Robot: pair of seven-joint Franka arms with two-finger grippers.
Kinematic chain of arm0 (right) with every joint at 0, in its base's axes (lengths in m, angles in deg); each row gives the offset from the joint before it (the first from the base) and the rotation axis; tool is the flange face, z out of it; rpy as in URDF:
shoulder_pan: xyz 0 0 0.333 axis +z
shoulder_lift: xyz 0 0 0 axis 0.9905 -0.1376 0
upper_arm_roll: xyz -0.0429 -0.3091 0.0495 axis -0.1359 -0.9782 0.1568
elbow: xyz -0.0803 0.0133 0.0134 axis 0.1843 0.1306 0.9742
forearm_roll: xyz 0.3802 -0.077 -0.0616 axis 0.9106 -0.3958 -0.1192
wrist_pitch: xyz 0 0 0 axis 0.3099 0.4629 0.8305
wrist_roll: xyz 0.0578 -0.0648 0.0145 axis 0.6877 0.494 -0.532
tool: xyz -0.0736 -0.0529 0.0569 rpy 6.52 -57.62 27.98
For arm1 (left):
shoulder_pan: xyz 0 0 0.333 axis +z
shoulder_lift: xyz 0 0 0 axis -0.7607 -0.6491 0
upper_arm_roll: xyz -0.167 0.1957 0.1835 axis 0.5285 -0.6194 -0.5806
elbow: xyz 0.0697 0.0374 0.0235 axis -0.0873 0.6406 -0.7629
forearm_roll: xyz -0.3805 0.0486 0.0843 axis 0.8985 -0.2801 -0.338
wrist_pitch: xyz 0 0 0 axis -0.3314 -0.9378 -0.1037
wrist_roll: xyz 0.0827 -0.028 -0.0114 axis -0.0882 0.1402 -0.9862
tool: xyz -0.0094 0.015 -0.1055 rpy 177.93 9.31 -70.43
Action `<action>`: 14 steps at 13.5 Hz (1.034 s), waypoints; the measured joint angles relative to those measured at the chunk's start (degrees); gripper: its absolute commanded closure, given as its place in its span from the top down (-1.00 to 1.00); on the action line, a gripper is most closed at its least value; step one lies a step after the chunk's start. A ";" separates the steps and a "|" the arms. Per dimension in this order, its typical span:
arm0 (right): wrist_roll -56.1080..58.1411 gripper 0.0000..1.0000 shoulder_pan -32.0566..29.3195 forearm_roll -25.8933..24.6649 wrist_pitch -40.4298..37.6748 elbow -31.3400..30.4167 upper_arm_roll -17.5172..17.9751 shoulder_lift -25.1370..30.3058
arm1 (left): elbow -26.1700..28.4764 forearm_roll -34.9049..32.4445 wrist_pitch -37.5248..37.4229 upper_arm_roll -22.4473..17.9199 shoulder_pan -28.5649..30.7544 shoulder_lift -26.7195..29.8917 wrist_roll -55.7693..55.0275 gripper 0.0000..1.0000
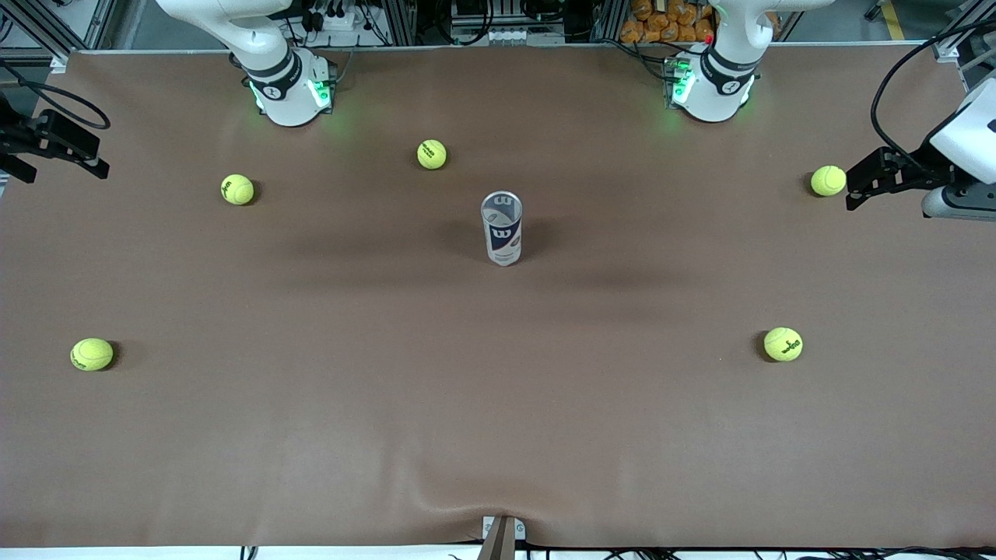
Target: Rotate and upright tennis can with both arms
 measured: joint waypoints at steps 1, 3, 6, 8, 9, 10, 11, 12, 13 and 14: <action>0.00 1.00 0.00 0.00 0.00 0.00 0.00 0.00 | 0.00 0.00 0.00 -0.32 0.00 0.00 0.32 1.00; 0.00 1.00 0.00 0.00 0.00 0.00 -0.02 0.00 | 0.00 0.00 0.00 -0.60 0.00 -0.02 0.39 1.00; 0.00 1.00 0.00 0.00 0.00 0.00 -0.05 0.00 | 0.00 0.01 0.00 -0.62 -0.01 -0.02 -0.41 1.00; 0.03 1.00 0.00 0.00 0.00 0.00 -0.05 0.01 | 0.00 0.01 0.00 -0.70 -0.01 -0.04 -1.87 1.00; 0.04 1.00 0.00 0.00 0.00 0.03 -0.05 0.01 | 0.00 0.01 0.00 -0.84 -0.01 -0.06 -2.12 1.00; 0.05 1.00 0.00 0.00 0.00 0.03 -0.05 0.01 | 0.01 0.01 0.00 -1.00 0.00 -0.11 -2.58 1.00; 0.05 1.00 0.00 0.00 0.00 0.03 -0.05 0.01 | 0.03 0.01 0.00 -1.10 0.01 -0.18 -3.79 1.00; 0.05 1.00 0.00 0.00 0.00 0.04 -0.05 0.01 | 0.05 0.01 0.00 -1.22 0.00 -0.26 -5.00 1.00; 0.05 1.00 0.00 0.00 0.00 0.04 -0.05 0.01 | 0.05 0.01 0.00 -1.48 0.01 -0.34 -5.68 1.00; 0.06 1.00 0.00 0.00 0.00 0.04 -0.05 0.01 | 0.06 0.02 0.00 -1.92 0.01 -0.42 -5.99 1.00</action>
